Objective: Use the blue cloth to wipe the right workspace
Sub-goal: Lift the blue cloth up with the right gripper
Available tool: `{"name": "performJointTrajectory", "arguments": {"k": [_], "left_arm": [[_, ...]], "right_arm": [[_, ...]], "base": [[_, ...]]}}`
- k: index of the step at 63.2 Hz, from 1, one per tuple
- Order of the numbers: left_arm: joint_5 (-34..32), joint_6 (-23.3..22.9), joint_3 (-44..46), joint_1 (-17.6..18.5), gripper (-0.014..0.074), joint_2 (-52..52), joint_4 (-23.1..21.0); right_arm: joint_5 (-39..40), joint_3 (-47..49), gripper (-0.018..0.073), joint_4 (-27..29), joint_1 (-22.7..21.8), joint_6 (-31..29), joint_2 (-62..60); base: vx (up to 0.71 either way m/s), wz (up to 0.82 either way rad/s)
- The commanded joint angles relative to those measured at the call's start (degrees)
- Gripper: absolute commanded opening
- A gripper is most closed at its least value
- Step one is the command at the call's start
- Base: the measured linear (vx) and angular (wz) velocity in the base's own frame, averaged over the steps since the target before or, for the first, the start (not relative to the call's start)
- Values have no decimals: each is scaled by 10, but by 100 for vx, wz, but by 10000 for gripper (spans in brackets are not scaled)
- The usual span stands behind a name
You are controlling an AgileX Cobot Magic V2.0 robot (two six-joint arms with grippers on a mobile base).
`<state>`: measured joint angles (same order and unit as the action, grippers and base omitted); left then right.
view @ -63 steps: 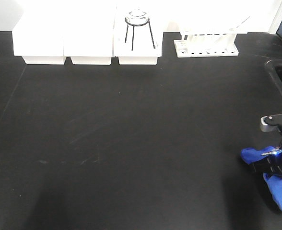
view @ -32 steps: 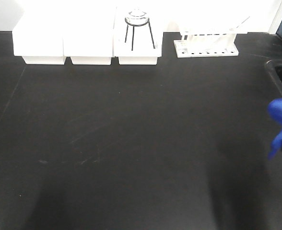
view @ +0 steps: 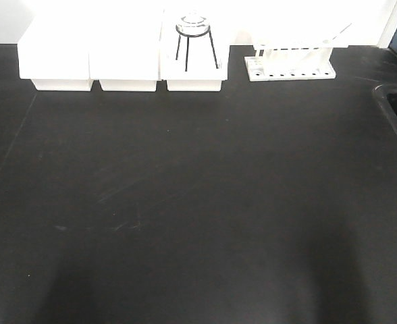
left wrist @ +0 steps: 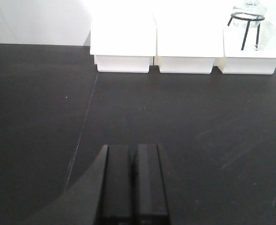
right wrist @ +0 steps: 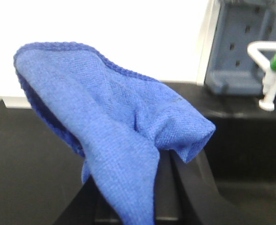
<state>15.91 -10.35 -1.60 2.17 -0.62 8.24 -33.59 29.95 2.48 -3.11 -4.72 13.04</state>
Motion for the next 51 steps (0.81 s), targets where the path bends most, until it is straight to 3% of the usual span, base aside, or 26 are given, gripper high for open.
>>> {"name": "performJointTrajectory", "arguments": {"k": [1,7,15,36,51], "left_arm": [[-45,-5,-17,3,-6,-9,1],[-45,-5,-17,3,-6,-9,1],[-45,-5,-17,3,-6,-9,1],[-45,-5,-17,3,-6,-9,1],[-45,-5,-17,3,-6,-9,1]], "right_arm": [[109,-11,-8,18,-1,-28,7],[181,-49,-8,31,-1,-28,7],[215,-84,-8,31,-1,-32,7],[138,-90,-8,36,-1,-32,7],[132,-90,-8,36,-1,-32,7]], "base": [[0,0],[0,0],[0,0],[0,0],[0,0]]}}
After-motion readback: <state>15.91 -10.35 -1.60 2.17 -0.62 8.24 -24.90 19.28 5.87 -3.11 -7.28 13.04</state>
